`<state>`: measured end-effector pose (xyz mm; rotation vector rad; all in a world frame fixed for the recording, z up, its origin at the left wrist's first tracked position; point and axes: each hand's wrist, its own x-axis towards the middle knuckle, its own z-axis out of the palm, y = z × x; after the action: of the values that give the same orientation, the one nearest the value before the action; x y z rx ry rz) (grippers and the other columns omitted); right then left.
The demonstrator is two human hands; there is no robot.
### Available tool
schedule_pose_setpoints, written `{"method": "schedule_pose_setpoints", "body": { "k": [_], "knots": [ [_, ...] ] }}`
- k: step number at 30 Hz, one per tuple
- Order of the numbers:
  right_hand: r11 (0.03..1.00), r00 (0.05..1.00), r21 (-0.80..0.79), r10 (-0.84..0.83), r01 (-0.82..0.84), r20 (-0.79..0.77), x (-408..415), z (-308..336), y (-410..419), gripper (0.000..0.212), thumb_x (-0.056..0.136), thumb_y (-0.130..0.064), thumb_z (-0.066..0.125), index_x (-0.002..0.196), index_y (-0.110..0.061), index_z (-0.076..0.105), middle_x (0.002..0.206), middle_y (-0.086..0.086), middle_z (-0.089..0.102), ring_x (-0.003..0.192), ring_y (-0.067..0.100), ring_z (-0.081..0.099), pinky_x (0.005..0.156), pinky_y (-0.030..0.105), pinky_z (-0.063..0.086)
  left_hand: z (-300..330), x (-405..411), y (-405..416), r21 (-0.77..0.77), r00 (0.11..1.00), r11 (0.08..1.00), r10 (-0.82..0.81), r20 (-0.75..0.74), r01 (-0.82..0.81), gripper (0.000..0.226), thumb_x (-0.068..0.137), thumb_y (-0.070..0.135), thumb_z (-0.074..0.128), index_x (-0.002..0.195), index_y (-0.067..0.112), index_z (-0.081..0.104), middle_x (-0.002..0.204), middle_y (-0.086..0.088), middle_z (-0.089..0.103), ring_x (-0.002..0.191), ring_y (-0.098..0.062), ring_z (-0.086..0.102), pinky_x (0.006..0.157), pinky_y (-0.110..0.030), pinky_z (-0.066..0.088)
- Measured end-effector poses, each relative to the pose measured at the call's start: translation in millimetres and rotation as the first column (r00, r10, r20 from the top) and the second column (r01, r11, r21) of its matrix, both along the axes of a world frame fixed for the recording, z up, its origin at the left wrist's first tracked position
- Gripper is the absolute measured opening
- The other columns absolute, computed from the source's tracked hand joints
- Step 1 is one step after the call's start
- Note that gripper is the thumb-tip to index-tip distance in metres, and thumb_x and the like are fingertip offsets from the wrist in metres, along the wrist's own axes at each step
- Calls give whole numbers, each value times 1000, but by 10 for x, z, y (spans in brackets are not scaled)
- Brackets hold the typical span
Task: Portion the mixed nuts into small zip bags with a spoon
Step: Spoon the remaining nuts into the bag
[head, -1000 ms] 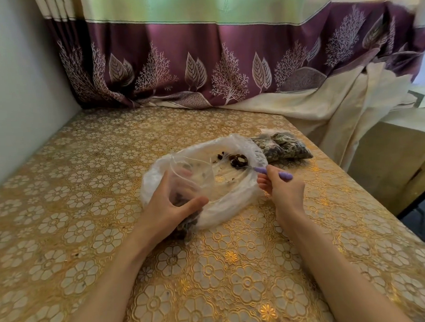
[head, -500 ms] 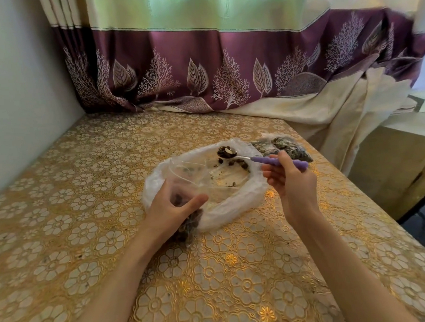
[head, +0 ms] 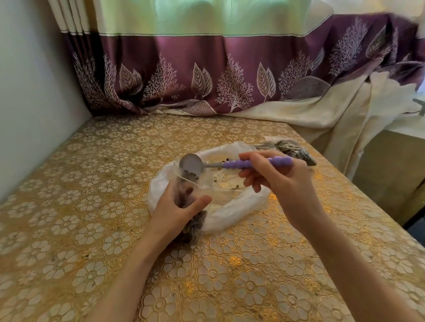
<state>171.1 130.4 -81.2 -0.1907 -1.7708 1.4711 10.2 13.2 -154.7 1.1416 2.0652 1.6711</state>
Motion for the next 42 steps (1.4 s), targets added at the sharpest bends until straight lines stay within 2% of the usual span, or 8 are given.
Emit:
{"method": "schedule_pose_setpoints", "body": {
  "k": [5,9,14,18,23,28,36,42],
  "knots": [
    [996,999,-86,-8,3,-48,21,-15,94,16,90,-13,55,91,-6,69,74,6,72,63,18,60,54,20,48,-1,-9,3,5,998,1000,18,-53,-18,55,61,55,68,91,9,58,92,13,55,72,14,53,63,-1,38],
    [960,980,-245,-168,137,-107,47,-68,267,24,88,-25,57,86,-4,69,82,19,71,60,18,59,53,22,46,-10,-18,-3,-21,998,1000,15,-65,-17,60,60,60,65,94,10,58,96,11,56,77,15,52,63,1,37],
    [922,937,-168,-335,348,103,21,-316,423,35,97,-21,51,71,-6,68,74,13,73,56,19,61,47,21,46,2,-16,-6,-27,999,1000,5,-52,-7,61,60,60,65,97,11,58,99,13,55,79,15,52,64,1,36],
    [917,919,-109,-368,384,141,15,-451,441,48,98,-23,50,55,-16,71,63,8,71,48,15,61,41,19,45,7,-8,-4,-34,998,999,8,-57,-10,60,59,61,65,95,12,59,99,15,55,80,13,52,64,0,37],
    [925,949,-221,-284,309,139,-12,-519,417,40,98,-21,50,67,-3,67,63,8,71,46,14,61,39,19,45,12,-2,0,-17,998,1000,10,-69,-12,59,59,59,66,91,10,60,97,15,55,80,14,52,66,0,37],
    [893,932,-275,-320,356,169,15,-609,511,42,98,-22,48,73,5,68,72,15,73,49,15,61,42,17,46,1,-9,3,-28,998,1000,12,-61,-14,64,57,63,65,95,12,59,96,13,57,80,14,52,64,1,36],
    [836,849,-167,-493,523,189,-56,-629,653,37,97,-26,51,70,-11,72,70,12,72,56,17,63,52,20,51,-16,-24,-2,-66,998,997,28,-59,-32,64,56,68,64,94,17,59,96,18,55,84,13,52,67,-8,37],
    [787,771,12,-608,617,191,-327,-538,694,36,96,-25,54,71,-6,71,57,1,65,41,1,57,44,10,44,2,-12,1,-43,998,999,18,-61,-20,67,53,68,64,92,13,59,100,17,54,87,13,52,66,2,35]
  ]
}}
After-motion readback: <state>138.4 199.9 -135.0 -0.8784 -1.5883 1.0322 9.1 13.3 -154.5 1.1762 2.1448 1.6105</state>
